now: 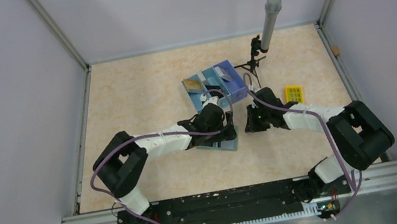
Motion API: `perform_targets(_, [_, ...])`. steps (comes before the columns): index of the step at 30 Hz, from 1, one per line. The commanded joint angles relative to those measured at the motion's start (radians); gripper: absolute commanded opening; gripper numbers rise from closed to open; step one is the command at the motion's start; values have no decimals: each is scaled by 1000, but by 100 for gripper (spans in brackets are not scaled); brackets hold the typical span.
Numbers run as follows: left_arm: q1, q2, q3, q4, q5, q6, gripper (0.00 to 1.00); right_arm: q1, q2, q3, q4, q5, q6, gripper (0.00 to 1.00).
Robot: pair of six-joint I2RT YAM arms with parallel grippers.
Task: Put the credit cards into the card holder
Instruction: Insert the credit card into the card holder.
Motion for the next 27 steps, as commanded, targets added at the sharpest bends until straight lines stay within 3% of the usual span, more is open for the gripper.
perform_targets(1, [0, -3, 19, -6, -19, -2, 89, 15, 27, -10, -48, 14, -1, 13])
perform_targets(27, [-18, 35, 20, 181, 138, -53, 89, 23, 42, -2, -46, 20, 2, 13])
